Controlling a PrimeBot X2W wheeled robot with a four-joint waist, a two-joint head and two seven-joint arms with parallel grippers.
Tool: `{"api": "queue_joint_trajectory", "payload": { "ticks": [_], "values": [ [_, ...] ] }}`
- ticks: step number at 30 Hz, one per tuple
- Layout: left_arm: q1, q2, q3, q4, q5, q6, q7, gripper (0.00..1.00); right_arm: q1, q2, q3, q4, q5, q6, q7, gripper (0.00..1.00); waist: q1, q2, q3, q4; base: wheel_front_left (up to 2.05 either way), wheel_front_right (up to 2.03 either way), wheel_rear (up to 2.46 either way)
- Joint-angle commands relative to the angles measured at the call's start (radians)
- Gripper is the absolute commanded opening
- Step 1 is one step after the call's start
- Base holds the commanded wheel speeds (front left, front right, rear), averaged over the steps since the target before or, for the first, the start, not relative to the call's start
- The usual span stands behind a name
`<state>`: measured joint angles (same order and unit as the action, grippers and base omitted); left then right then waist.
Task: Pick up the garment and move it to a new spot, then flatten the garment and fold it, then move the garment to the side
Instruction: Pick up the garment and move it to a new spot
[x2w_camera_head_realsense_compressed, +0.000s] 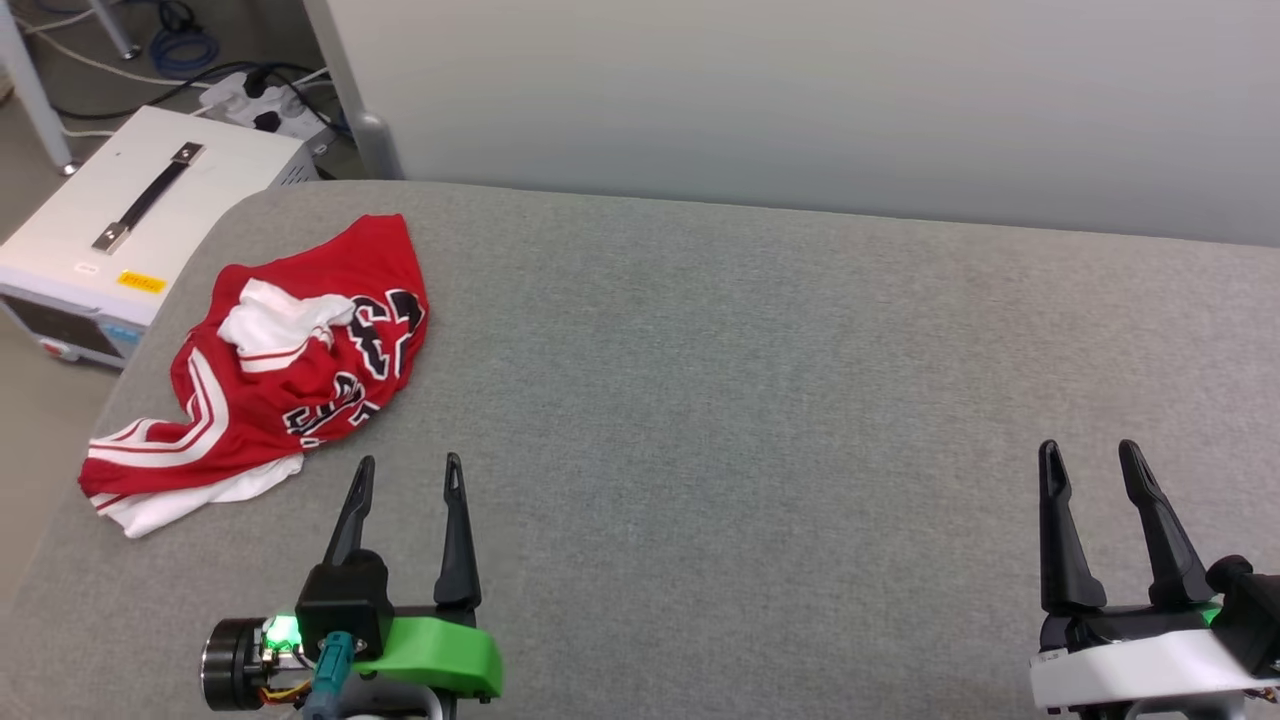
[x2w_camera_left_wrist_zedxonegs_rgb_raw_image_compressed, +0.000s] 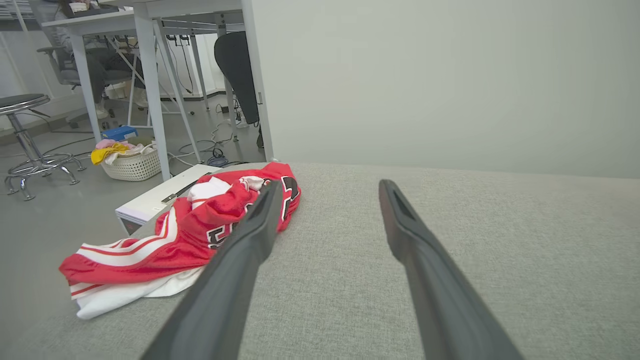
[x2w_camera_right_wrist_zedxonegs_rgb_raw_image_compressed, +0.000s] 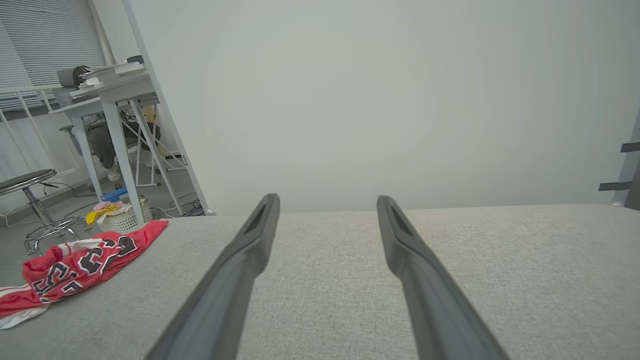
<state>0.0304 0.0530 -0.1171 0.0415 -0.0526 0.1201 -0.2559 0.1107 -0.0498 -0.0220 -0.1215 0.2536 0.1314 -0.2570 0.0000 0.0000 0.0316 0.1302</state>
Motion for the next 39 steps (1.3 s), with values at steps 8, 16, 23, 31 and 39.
{"api": "queue_joint_trajectory", "payload": {
  "ticks": [8,16,23,31,39],
  "values": [
    [-0.030,-0.003,0.013,0.004,-0.008,0.005,-0.006,1.00,-0.016,0.000,0.006,-0.004,-0.009,-0.001,-0.005,1.00,0.0000,0.0000,0.037,0.159,0.00,0.00,0.00],
    [-0.040,-0.003,0.031,0.005,-0.016,0.009,-0.006,1.00,-0.029,0.000,0.015,-0.001,-0.017,-0.001,-0.005,1.00,0.0000,0.0000,0.053,0.278,0.00,0.00,0.00],
    [-0.043,-0.003,0.041,0.002,-0.025,0.011,-0.006,1.00,-0.034,0.000,0.025,0.002,-0.021,-0.001,-0.005,1.00,0.0000,0.0000,0.063,0.373,0.00,0.00,0.00],
    [-0.034,-0.003,0.051,0.003,-0.040,0.017,-0.006,1.00,-0.035,0.000,0.036,0.005,-0.027,-0.001,-0.005,1.00,0.0000,0.0000,0.064,0.444,0.00,0.00,0.00],
    [-0.029,-0.003,0.060,0.006,-0.047,0.017,-0.006,1.00,-0.034,0.000,0.041,0.007,-0.031,-0.001,-0.005,1.00,0.0000,0.0000,0.058,0.463,0.00,0.00,0.00]
  ]
}}
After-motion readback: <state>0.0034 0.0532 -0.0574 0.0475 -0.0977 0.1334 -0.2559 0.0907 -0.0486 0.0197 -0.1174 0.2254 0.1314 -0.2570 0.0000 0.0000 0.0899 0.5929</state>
